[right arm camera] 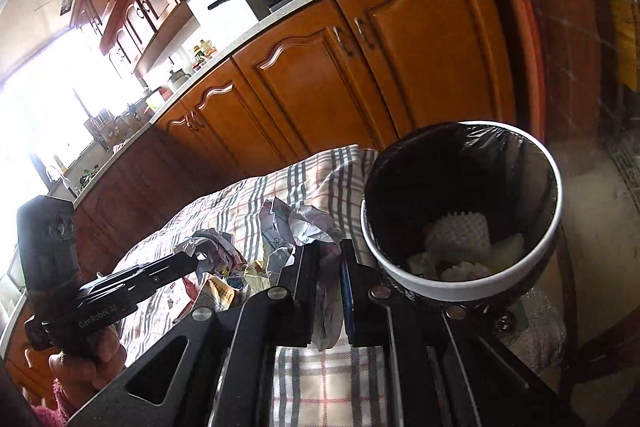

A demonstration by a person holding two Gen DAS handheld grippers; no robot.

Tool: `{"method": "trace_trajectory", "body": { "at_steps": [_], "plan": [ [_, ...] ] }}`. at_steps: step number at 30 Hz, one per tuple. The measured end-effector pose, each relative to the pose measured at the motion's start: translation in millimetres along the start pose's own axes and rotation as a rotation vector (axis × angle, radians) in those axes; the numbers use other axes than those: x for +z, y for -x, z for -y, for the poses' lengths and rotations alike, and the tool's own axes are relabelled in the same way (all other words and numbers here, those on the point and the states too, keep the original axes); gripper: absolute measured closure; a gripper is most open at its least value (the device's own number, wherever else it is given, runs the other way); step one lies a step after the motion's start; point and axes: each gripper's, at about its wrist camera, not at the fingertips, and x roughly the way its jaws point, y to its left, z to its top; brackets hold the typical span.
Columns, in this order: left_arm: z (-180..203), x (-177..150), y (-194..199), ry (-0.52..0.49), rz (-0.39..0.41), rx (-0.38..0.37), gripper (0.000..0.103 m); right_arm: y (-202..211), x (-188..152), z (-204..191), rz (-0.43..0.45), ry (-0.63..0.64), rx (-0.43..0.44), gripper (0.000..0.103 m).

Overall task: Collect trash
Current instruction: 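Carry the wrapper with the left tool while the right tool carries the foil, releasing both into the bin, then move both open tools from the bin back over the table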

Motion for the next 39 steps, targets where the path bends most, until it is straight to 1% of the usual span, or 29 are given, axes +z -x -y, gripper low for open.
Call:
{"method": "trace_trajectory", "body": {
  "at_steps": [11, 17, 21, 29, 35, 39],
  "plan": [
    [32, 20, -26, -0.052, -0.007, -0.014, 0.093, 24, 7, 34, 0.060, -0.031, -0.056, 0.092],
    [49, 37, -57, -0.082, -0.036, -0.031, 0.093, 25, 17, 52, 0.076, -0.031, -0.101, 0.092],
    [59, 53, -80, -0.112, -0.054, -0.021, 0.093, 23, 27, 63, 0.082, -0.027, -0.130, 0.092],
    [74, 77, -125, -0.137, -0.094, -0.012, 0.093, 8, 48, 78, 0.062, -0.010, -0.178, 0.092],
    [81, 83, -152, -0.141, -0.124, -0.009, 0.093, -3, 54, 82, 0.036, 0.009, -0.204, 0.092],
    [81, 81, -165, -0.142, -0.146, -0.009, 0.092, -10, 55, 88, 0.015, 0.007, -0.212, 0.092]
  ]
}}
